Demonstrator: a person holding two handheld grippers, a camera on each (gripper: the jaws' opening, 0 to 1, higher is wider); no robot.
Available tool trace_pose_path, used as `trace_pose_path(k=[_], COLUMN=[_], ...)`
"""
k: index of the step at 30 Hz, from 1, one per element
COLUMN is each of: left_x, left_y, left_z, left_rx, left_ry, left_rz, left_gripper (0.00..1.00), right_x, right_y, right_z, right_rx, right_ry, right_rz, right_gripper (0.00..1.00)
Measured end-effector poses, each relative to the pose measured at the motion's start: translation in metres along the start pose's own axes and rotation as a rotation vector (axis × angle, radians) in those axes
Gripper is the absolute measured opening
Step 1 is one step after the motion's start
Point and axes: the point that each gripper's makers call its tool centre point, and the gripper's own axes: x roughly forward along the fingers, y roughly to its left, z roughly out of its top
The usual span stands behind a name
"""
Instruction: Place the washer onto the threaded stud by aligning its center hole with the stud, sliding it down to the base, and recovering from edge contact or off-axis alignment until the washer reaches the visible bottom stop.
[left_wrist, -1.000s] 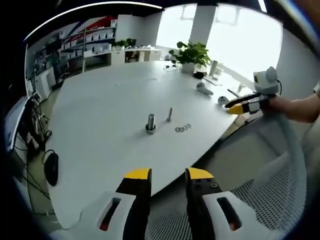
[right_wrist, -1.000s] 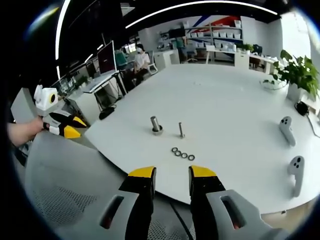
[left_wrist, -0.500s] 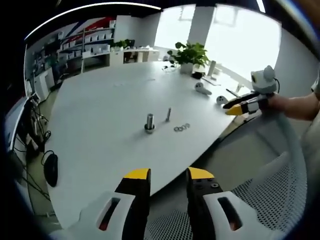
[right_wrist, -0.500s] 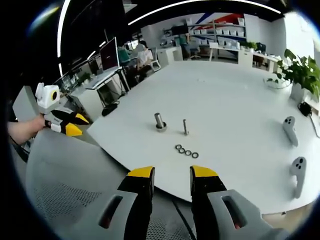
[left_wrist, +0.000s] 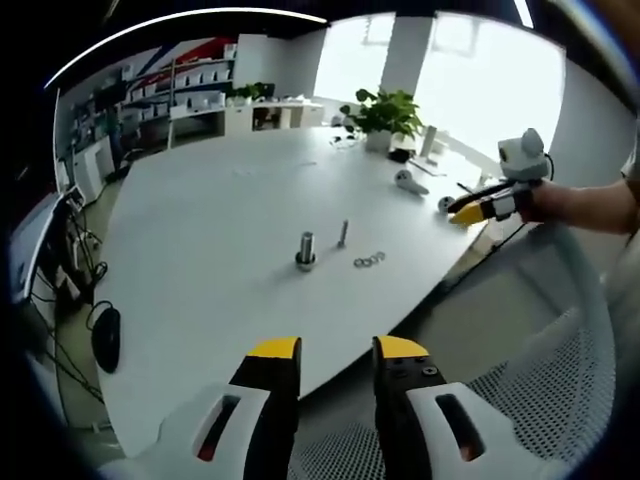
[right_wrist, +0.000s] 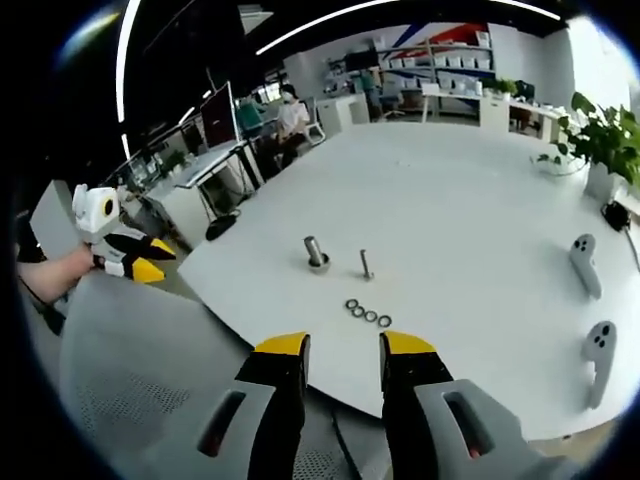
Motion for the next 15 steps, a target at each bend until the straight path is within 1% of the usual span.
trace_pose_path(k=[4,7,10,11,15], left_x=[0.000,0.001,0.000,0.000,0.000], left_y=[0.001,0.001,0.002,0.002,0.003], left_z=[0.000,-0.002,-0.001,-0.001,-0.004], left_rx=[-0.004,0.001,-0.001,-0.006,0.001], left_ry=[-0.001,0.014,0.007,0.005,0.020], left_rz=[0.002,0.003,0.007,0.007,0.011], left_gripper=[0.26,0.26,0.26,0.26,0.26], right_x=[0.009,0.020,0.033,0.038,0.051], right_y=[-0.009,-0.013,-0.018,-0.019,-0.030], right_z=[0.001,0.006,0.010,0.009,0.002], right_rx=[-0.010,-0.077,-0.122,-0.132,-0.124], right_ry=[0.032,0.066,0.088,0.109,0.155], right_rz=[-0.001,0.007,0.016,0.032,0.045], right_gripper=[0.30,0.30,0.30,0.30,0.31])
